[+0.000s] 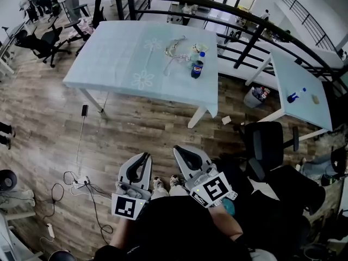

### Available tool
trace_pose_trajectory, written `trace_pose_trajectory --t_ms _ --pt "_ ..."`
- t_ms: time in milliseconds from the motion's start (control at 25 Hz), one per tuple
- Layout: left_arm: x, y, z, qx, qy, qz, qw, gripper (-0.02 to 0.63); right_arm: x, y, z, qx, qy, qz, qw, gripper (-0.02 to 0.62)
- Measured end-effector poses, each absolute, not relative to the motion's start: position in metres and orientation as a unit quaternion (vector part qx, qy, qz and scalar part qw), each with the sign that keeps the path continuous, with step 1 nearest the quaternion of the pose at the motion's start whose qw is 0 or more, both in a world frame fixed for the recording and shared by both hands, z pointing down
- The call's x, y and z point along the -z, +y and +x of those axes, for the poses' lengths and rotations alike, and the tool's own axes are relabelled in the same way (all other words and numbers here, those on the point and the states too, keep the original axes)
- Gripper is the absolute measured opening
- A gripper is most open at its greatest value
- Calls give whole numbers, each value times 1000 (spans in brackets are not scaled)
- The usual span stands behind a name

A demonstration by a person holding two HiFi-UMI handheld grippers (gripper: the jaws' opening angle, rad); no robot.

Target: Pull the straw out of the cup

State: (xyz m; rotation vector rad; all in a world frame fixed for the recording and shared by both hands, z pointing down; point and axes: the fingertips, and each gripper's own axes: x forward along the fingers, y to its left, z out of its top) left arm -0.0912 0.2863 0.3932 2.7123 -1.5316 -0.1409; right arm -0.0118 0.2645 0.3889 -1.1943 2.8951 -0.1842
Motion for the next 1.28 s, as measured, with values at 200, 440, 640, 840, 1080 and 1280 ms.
trace_pose_trajectory --t_ms 200,440,640,840,1080,1280 --pt "-394 283 -100 59 -495 867 19 31 -386 265 -20 54 923 -382 5 8" --pt "-388 283 -124 92 -492 865 30 14 -383 269 -35 56 918 -391 19 8" --pt "-386 281 -144 113 -489 864 45 12 -387 278 -57 56 923 -380 16 8" --pt "-382 267 -145 106 -480 870 24 12 -389 267 -65 58 925 -374 10 8" --pt "-388 242 -142 116 -475 872 30 12 -393 234 -63 52 922 -384 12 8" --pt "-387 208 -140 98 -472 876 12 12 -392 200 -65 53 921 -385 16 8"
